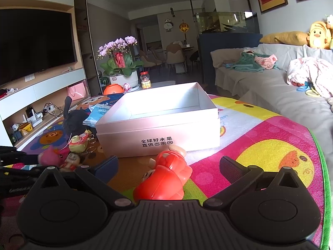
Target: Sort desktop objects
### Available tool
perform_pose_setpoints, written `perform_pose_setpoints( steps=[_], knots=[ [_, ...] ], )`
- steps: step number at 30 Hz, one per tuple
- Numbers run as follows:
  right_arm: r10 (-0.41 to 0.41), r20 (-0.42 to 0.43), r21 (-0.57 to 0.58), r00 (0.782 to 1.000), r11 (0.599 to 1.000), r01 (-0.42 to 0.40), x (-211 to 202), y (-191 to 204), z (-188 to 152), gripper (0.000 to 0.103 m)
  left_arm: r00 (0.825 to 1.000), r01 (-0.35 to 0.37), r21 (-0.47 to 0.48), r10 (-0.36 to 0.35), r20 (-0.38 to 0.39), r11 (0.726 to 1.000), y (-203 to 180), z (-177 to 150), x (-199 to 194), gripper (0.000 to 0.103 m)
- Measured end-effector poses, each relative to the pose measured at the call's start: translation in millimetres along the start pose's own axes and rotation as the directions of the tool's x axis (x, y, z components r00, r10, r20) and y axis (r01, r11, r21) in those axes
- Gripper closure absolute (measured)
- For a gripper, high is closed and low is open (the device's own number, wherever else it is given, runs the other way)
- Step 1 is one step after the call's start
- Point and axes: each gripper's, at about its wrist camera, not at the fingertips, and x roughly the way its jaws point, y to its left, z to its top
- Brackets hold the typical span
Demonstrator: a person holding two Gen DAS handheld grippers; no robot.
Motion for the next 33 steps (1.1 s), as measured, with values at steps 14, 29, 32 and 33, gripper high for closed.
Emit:
perform_pose_setpoints(
  steps=[14,29,32,33],
  knots=[
    [-0.007,-0.008,0.004,1.0,1.0,0.007,1,-1,0,0.0,0.902,0.431,-0.165,-0.428,0.053,0.887,1,1,-34,0.015],
    [-0.01,-0.025,0.001,1.0,1.0,0.01,5,0,0,0.0,0.983,-0.164,0.013,0.165,-0.075,0.986,29,-14,2,0.008],
    [-0.011,-0.028,0.002,1.0,1.0,0.011,5,0,0,0.0,0.994,-0.094,-0.069,0.09,-0.054,0.993,43,-6,-2,0.008],
    [-0.011,-0.03,0.002,0.999,1.0,0.011,5,0,0,0.0,0.999,-0.015,-0.107,0.011,-0.036,0.994,47,-2,-6,0.008]
  ],
)
